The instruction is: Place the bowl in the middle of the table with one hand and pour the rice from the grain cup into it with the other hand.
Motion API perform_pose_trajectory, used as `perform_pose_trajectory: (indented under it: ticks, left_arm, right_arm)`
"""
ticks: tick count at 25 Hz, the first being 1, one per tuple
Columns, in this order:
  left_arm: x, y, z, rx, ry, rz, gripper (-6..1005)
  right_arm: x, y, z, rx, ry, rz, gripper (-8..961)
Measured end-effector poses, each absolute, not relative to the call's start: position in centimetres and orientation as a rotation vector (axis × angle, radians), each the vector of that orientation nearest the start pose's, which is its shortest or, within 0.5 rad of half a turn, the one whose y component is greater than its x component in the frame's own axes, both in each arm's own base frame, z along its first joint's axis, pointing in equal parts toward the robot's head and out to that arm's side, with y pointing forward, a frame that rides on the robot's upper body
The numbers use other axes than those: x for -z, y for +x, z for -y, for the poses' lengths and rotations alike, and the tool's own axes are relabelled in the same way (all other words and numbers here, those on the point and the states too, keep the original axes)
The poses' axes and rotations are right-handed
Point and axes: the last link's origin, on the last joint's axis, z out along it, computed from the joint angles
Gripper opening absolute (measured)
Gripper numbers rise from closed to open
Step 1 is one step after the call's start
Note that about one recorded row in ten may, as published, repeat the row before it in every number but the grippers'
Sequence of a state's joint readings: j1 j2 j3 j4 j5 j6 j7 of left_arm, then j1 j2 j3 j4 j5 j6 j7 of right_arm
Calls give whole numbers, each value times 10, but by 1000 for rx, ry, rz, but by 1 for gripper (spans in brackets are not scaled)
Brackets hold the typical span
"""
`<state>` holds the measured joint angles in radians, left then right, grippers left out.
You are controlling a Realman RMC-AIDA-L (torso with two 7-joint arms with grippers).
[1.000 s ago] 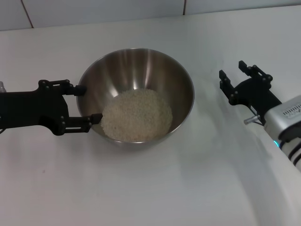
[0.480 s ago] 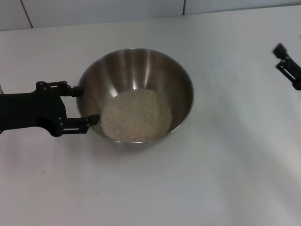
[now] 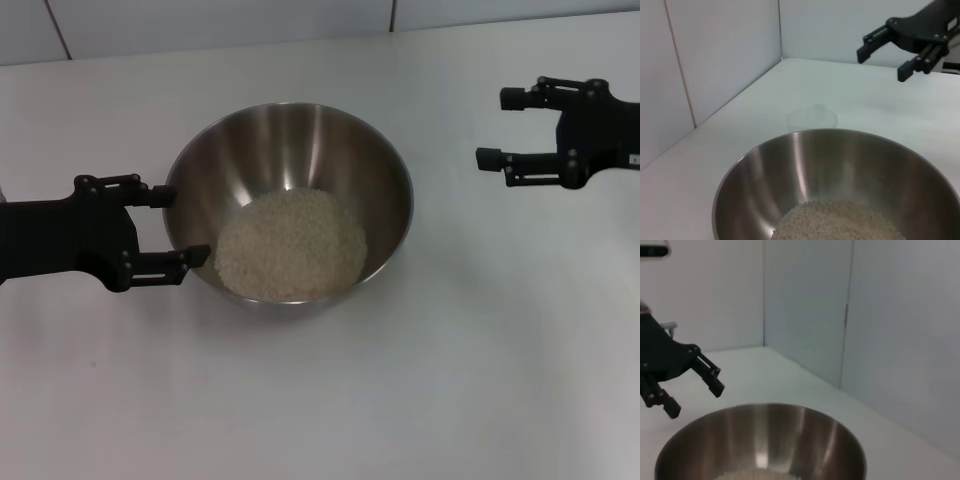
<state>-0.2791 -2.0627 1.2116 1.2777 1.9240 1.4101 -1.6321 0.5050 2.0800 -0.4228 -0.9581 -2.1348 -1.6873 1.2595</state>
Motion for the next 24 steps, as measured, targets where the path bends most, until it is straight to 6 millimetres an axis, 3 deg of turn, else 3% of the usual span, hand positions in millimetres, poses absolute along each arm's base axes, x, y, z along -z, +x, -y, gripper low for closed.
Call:
perform_pose_trajectory:
  ticks: [3, 8, 24]
  left_arm:
    - [-20, -224, -316, 302, -2780, 299, 778]
    - [-20, -225, -316, 301, -2782, 305, 778]
    - [-19, -226, -316, 276, -2790, 298, 778]
  right_arm:
    - [-78, 255, -343, -436, -2646, -292, 801]
    - [-64, 242, -353, -313, -2723, -286, 800]
    - [-59, 233, -359, -264, -2732, -274, 797]
